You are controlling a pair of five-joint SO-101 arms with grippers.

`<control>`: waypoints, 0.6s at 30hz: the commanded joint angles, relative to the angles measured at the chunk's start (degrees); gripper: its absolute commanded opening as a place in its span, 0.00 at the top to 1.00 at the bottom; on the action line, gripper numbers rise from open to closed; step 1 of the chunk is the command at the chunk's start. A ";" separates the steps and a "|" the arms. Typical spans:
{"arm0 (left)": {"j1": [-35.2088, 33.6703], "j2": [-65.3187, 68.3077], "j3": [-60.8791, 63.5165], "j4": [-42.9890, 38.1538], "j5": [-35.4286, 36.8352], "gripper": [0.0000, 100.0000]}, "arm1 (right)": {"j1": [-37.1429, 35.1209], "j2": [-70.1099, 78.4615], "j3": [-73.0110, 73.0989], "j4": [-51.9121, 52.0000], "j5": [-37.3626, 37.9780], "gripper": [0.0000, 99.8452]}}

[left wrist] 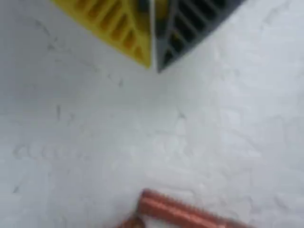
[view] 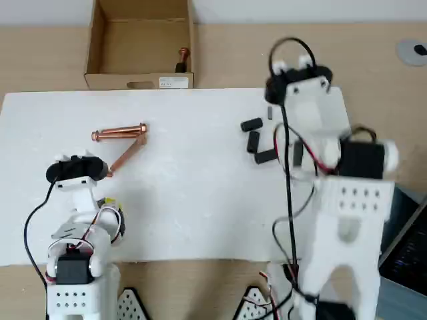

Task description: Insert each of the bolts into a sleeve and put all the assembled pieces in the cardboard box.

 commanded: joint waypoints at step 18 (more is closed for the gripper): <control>0.00 40.13 -37.01 2.99 -8.88 1.00 | 9.10 -20.00 20.70 -5.54 -0.35 0.99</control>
